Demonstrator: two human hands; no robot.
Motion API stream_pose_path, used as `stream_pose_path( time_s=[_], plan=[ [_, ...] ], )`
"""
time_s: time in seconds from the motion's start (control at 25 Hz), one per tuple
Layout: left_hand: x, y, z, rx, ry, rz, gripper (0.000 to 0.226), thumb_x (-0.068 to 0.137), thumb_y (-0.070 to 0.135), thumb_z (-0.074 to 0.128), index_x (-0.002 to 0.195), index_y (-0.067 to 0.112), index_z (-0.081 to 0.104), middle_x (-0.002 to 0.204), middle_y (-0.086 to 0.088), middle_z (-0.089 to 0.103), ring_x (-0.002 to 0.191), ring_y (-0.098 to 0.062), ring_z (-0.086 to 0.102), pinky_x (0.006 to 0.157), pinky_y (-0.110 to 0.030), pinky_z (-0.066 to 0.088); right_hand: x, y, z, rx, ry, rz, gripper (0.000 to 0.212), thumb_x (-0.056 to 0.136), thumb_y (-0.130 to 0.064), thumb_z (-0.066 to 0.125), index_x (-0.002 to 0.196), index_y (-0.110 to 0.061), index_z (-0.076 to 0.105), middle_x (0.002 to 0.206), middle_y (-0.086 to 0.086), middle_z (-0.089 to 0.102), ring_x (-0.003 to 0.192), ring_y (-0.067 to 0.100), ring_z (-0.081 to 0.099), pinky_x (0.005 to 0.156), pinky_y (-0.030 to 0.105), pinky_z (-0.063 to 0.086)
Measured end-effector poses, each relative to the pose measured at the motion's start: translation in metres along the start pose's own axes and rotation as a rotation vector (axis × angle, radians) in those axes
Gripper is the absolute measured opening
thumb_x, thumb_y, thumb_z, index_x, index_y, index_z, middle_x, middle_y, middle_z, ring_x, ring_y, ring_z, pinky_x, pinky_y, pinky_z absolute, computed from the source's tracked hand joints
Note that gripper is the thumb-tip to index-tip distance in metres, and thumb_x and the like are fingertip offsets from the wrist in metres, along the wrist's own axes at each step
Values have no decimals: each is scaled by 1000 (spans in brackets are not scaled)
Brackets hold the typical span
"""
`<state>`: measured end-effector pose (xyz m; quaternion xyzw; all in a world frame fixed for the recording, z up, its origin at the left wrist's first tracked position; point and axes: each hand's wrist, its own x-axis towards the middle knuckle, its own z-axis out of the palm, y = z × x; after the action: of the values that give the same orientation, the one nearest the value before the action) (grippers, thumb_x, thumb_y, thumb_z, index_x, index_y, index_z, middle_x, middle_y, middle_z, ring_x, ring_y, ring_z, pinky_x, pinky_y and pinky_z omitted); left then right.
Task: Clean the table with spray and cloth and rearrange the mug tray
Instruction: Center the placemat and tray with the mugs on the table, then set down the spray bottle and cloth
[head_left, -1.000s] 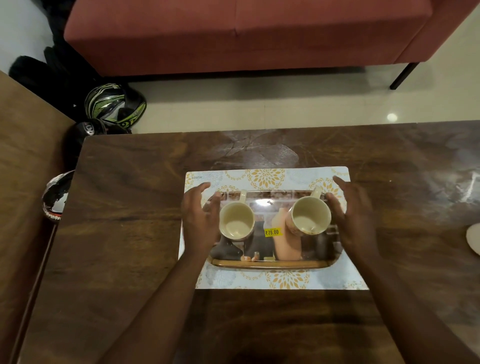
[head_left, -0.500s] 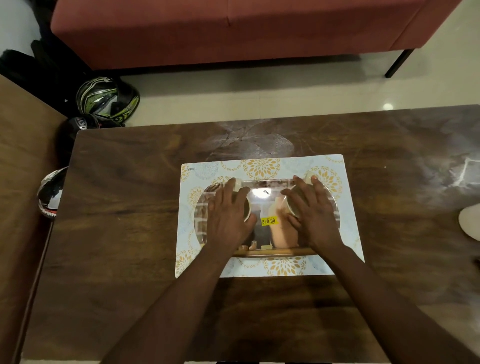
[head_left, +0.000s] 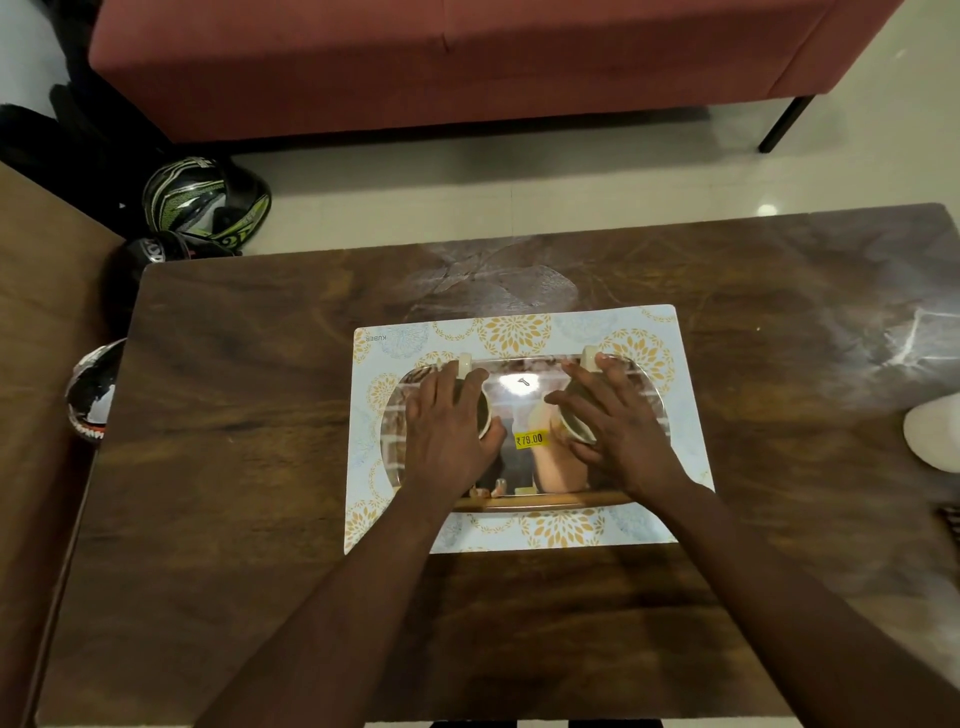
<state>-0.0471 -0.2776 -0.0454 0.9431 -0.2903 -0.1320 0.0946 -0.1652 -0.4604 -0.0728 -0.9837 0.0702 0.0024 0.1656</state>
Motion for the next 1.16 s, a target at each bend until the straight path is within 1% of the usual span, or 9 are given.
stream_pose_path(
  time_s=[0.16, 0.32, 0.52, 0.6, 0.76, 0.84, 0.96, 1.08, 1.16],
  plan=[
    [0, -1, 2, -22, 0, 5, 60, 89, 46, 56, 144, 26, 43, 157, -10, 33, 146, -31, 26, 115, -50, 21, -1, -1, 0, -26, -13, 11, 60, 80, -32, 69, 132, -36, 40, 152, 2, 32, 143, 32, 18, 107, 56, 32],
    [-2, -4, 1, -89, 111, 50, 60, 86, 53, 52, 138, 25, 50, 157, -10, 36, 145, -31, 30, 116, -52, 18, -9, -9, -10, -5, 110, 43, 52, 89, -54, 42, 137, -37, 37, 155, 1, 26, 145, 24, 14, 113, 54, 18],
    [-4, 41, -22, -260, 242, 284, 57, 87, 40, 55, 140, 22, 48, 156, -8, 37, 145, -24, 31, 119, -46, 23, -40, -9, -33, 49, 278, 110, 54, 97, -53, 29, 142, -24, 35, 152, 3, 30, 143, 19, 21, 114, 41, 20],
    [-3, 68, -33, -328, 260, 374, 59, 87, 38, 58, 143, 21, 46, 156, -8, 38, 144, -22, 33, 118, -41, 25, -58, -6, -47, 67, 315, 161, 55, 97, -49, 33, 144, -22, 31, 152, 3, 31, 143, 17, 21, 113, 38, 20],
    [-7, 143, -49, -505, 258, 486, 59, 88, 37, 56, 143, 16, 49, 151, -8, 46, 137, -21, 43, 113, -37, 36, -112, 14, -80, 113, 390, 355, 54, 97, -47, 36, 144, -19, 32, 147, 0, 39, 138, 16, 32, 110, 36, 31],
    [-14, 192, -44, -564, 192, 533, 59, 90, 39, 55, 143, 15, 48, 149, -6, 48, 138, -18, 43, 114, -32, 35, -154, 40, -80, 125, 394, 508, 54, 97, -50, 31, 143, -23, 31, 147, -2, 39, 136, 16, 35, 106, 38, 37],
    [-20, 264, -19, -631, 123, 601, 60, 89, 40, 57, 143, 13, 48, 147, -4, 51, 138, -14, 43, 115, -21, 31, -209, 94, -68, 226, 428, 713, 59, 95, -58, 26, 141, -22, 38, 143, 3, 46, 133, 16, 39, 108, 43, 38],
    [-20, 348, 28, -659, 20, 601, 67, 86, 43, 63, 145, 17, 44, 146, -2, 51, 135, -17, 47, 111, -30, 40, -249, 169, -66, 172, 448, 721, 50, 97, -44, 32, 131, -11, 49, 127, 13, 60, 122, 22, 47, 104, 33, 35],
    [-22, 405, 59, -660, -67, 542, 80, 81, 43, 72, 149, 19, 36, 150, -3, 46, 134, -20, 47, 109, -36, 42, -270, 218, -65, 152, 468, 728, 45, 90, -30, 41, 123, -4, 56, 118, 17, 64, 113, 26, 55, 100, 30, 36]
  ],
)
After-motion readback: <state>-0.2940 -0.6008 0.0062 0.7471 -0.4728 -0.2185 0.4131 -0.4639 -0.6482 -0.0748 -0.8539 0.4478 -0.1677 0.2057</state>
